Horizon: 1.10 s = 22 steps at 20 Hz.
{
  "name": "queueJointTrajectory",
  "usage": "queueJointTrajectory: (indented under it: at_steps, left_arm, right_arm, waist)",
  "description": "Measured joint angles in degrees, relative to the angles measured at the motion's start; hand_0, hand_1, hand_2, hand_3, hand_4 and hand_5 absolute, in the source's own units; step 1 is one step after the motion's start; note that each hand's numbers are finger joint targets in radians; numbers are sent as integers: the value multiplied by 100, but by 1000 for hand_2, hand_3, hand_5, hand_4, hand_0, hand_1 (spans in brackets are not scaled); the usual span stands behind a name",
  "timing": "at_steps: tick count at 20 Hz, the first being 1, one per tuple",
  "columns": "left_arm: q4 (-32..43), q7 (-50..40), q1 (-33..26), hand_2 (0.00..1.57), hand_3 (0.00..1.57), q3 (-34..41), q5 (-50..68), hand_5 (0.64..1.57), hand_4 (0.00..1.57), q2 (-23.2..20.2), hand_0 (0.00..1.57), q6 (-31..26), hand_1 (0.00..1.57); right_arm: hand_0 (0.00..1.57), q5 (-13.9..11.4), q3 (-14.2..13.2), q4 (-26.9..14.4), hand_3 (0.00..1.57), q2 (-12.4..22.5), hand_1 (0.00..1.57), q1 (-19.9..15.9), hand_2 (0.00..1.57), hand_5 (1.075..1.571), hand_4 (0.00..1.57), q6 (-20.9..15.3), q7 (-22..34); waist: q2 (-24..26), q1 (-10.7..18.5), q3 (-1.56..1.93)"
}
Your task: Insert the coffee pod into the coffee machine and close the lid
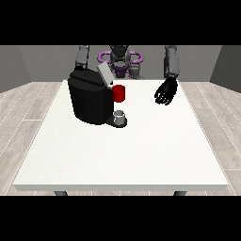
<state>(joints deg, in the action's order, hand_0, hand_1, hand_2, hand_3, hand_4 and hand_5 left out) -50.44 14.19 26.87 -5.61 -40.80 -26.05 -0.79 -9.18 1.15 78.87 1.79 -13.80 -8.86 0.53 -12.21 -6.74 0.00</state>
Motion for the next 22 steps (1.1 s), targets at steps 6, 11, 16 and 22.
queueJointTrajectory:
  at_steps: [6,11,16,22]
  left_arm:
    - [384,-93,215,961,849,-221,-533,1571,392,-35,730,-159,730]
    - [818,50,343,1121,1006,-157,-776,1571,395,37,1036,-171,1036]
    - [935,284,416,1368,1298,-113,-916,1571,482,192,1369,-116,1369]
    - [811,441,706,1410,1332,151,-504,1571,518,382,1420,-687,1420]
  right_arm:
    - [0,27,-10,-344,0,-100,0,-109,0,1571,0,-22,-210]
    - [0,142,-113,-495,0,-18,0,-48,0,1571,0,128,-257]
    - [0,208,-192,-828,0,-78,0,21,0,1571,0,37,-398]
    - [0,11,-255,-1092,0,95,0,64,0,1571,0,-90,-286]
  waist:
    - [16,3,5]
    - [158,-46,8]
    - [308,67,9]
    - [606,155,1]
